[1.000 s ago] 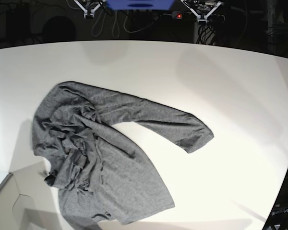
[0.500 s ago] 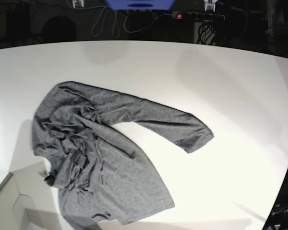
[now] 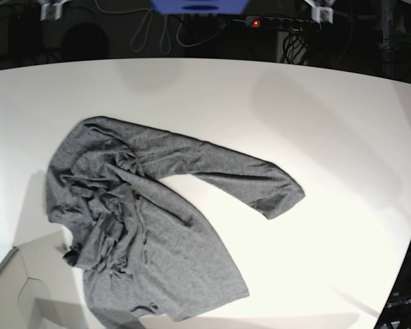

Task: Layout the t-shirt on the table in an organized manner, then fold the t-shirt properly
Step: 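Lower the left gripper onto the end of the outstretched sleeve and grasp it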

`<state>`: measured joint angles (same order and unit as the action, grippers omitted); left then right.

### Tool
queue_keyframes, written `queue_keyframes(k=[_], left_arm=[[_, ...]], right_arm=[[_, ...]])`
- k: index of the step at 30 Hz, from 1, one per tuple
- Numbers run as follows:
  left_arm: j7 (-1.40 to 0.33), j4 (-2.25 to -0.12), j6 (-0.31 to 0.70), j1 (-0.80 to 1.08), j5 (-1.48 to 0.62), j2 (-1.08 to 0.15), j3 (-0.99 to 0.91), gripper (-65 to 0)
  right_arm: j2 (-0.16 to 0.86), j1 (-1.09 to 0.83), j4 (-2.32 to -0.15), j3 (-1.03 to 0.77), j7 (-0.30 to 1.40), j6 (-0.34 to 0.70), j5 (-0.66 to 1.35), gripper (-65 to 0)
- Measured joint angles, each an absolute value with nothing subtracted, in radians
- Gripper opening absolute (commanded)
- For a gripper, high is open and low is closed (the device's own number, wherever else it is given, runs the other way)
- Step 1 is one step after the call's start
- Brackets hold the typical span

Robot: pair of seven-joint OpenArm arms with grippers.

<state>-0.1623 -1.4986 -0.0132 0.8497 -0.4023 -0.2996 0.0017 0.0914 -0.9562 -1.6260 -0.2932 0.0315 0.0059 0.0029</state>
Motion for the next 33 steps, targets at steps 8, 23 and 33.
queue_keyframes(k=[8, 23, 33], left_arm=[[-0.202, -1.844, -0.005, 0.932, -0.447, -0.355, -0.020, -65.0], [-0.416, -1.986, -0.007, 0.740, -0.450, -0.244, -0.249, -64.9], [-0.695, -1.988, 0.000, 0.485, -0.449, -0.109, -0.395, -43.7]], right_arm=[[0.012, -0.909, -1.905, -0.412, 0.047, 0.007, 0.005, -65.0], [-0.034, -0.444, -1.993, -0.407, 0.639, 0.028, 0.009, -65.0], [-0.016, -0.397, -2.002, -0.410, 0.699, 0.372, -0.002, -41.0]])
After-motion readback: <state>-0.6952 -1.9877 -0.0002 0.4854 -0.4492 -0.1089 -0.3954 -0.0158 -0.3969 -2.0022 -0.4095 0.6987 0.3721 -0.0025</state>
